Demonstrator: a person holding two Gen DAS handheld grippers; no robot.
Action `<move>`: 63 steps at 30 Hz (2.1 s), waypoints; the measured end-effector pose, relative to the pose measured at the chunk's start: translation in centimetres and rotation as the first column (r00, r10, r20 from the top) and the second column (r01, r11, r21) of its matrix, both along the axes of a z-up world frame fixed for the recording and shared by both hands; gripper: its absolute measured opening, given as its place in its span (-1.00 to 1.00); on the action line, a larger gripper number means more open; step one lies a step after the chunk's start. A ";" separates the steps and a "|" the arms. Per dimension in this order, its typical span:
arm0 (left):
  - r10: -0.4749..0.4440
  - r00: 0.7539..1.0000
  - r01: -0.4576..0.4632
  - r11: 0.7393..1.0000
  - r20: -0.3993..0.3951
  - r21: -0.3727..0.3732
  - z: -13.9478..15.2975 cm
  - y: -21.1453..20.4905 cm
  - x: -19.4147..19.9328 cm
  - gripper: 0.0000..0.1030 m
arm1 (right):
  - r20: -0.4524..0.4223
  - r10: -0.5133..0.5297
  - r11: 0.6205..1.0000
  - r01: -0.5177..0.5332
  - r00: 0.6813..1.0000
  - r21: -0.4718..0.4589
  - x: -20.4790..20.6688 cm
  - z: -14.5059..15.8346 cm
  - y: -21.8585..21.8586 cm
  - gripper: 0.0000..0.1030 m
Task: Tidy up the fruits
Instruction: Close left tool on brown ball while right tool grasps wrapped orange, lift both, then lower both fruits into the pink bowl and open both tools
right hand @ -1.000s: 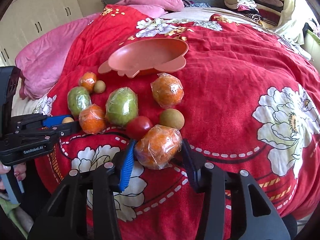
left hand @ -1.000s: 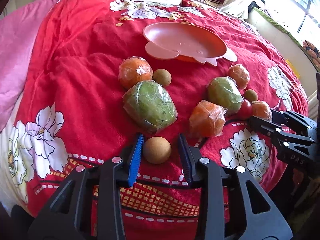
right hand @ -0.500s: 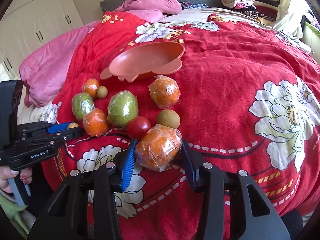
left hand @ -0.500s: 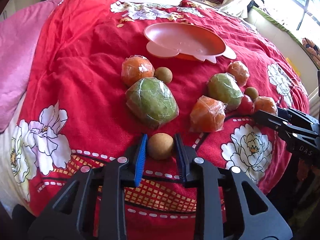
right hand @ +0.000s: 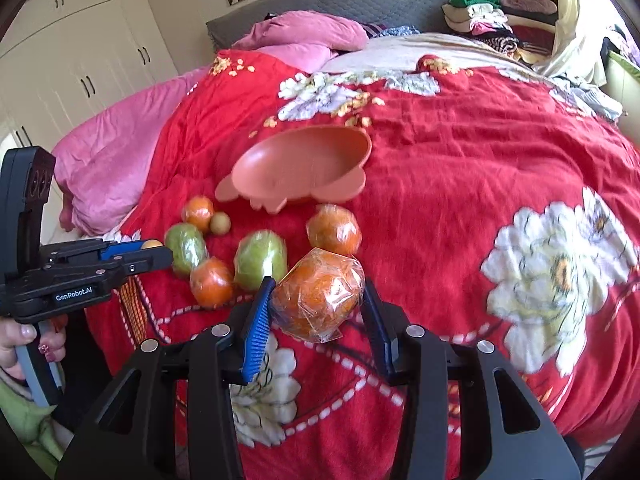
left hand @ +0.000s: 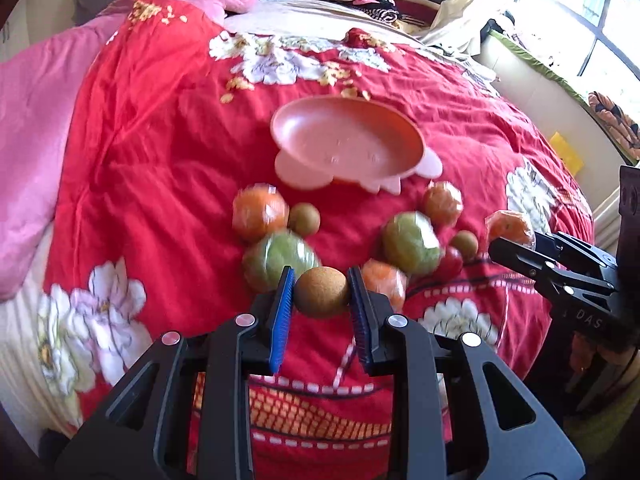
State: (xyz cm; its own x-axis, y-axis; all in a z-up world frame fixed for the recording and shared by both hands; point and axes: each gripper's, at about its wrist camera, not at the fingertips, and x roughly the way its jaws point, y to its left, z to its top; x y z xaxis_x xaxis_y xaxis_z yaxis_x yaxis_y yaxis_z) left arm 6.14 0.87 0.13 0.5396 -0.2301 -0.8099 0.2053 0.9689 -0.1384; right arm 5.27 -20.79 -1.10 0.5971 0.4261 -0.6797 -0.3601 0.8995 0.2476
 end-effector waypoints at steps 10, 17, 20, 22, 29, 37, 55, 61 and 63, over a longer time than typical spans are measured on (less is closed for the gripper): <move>-0.019 0.999 0.019 1.000 0.037 0.015 2.3 -1.3 4.3 -0.62 | 0.055 0.030 1.000 -0.030 0.998 0.000 3.4 2.8 1.3 -0.20; -0.027 0.999 0.027 1.000 0.046 0.011 3.1 -1.9 7.2 -0.62 | 0.067 0.041 0.999 -0.040 0.997 -0.015 5.5 3.3 2.0 -0.20; -0.034 0.999 0.034 0.999 0.030 0.004 2.8 -2.3 8.6 -0.62 | 0.067 0.040 0.999 -0.039 0.997 -0.018 6.2 3.3 2.2 -0.20; -0.040 0.999 0.040 0.999 0.028 0.011 2.7 -2.6 9.3 -0.62 | 0.066 0.040 0.999 -0.039 0.997 -0.021 6.8 3.2 2.2 -0.20; -0.050 0.999 0.050 0.998 0.000 0.025 1.6 -3.2 11.8 -0.62 | 0.057 0.071 0.996 -0.067 0.996 -0.061 9.0 2.6 3.4 -0.20; -0.055 0.998 0.057 0.997 -0.029 0.043 0.3 -3.4 13.8 -0.62 | 0.032 0.078 0.994 -0.076 0.996 -0.080 10.9 1.5 3.9 -0.20; -0.061 0.996 0.065 0.996 -0.069 0.056 -1.0 -3.7 15.3 -0.62 | -0.001 0.093 0.987 -0.092 0.996 -0.132 11.7 -0.5 4.5 -0.17; -0.061 0.995 0.065 0.996 -0.080 0.057 -1.6 -3.8 15.5 -0.62 | 0.004 0.102 0.985 -0.100 0.995 -0.143 11.7 -0.9 4.7 -0.15; -0.059 0.995 0.064 0.996 -0.080 0.056 -1.7 -3.7 15.5 -0.62 | 0.006 0.107 0.985 -0.105 0.994 -0.140 11.7 -1.0 4.7 -0.15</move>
